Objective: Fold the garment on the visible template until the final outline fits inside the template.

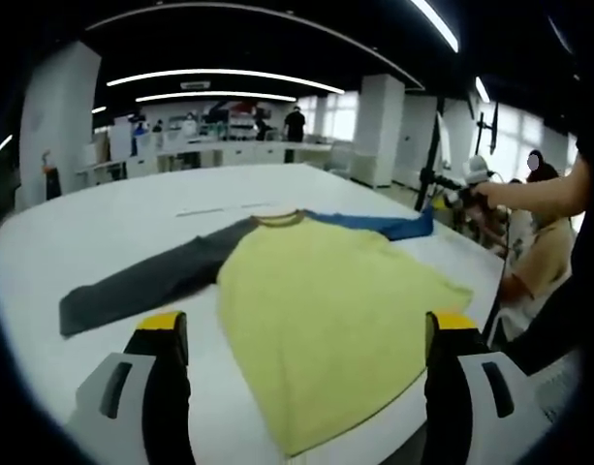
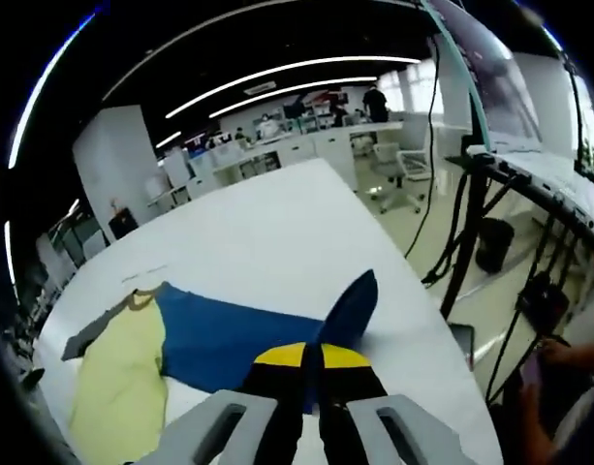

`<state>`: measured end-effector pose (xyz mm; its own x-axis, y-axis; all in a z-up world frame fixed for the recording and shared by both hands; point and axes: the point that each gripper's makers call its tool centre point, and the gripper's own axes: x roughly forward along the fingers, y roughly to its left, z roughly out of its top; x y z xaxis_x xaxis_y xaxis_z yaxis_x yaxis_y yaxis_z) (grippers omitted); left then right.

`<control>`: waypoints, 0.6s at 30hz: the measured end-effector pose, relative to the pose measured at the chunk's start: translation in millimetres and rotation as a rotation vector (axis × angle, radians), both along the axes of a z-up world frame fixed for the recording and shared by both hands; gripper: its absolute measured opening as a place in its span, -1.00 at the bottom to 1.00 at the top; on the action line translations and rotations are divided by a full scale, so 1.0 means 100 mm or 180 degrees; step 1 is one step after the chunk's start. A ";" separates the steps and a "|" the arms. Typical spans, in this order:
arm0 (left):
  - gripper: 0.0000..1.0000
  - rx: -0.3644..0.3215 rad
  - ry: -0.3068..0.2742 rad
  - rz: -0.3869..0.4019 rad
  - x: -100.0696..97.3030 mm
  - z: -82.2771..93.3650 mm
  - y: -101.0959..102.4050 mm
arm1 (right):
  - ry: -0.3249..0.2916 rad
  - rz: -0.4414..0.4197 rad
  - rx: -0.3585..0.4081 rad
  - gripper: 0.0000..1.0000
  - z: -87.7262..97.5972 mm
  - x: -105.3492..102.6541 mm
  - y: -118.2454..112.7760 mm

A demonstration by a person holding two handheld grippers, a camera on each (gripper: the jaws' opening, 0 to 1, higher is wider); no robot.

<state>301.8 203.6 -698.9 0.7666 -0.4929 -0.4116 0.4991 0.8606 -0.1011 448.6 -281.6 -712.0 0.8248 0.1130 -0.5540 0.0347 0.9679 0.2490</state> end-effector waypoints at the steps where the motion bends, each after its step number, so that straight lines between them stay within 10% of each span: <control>1: 0.98 -0.0006 -0.0004 -0.0002 0.00 0.00 0.00 | -0.0013 0.0018 0.0004 -1.00 0.01 0.01 0.03; 18: 0.98 -0.0006 -0.0008 0.0045 -0.02 0.01 0.05 | -0.0206 0.0439 0.0016 -1.00 0.20 0.29 0.58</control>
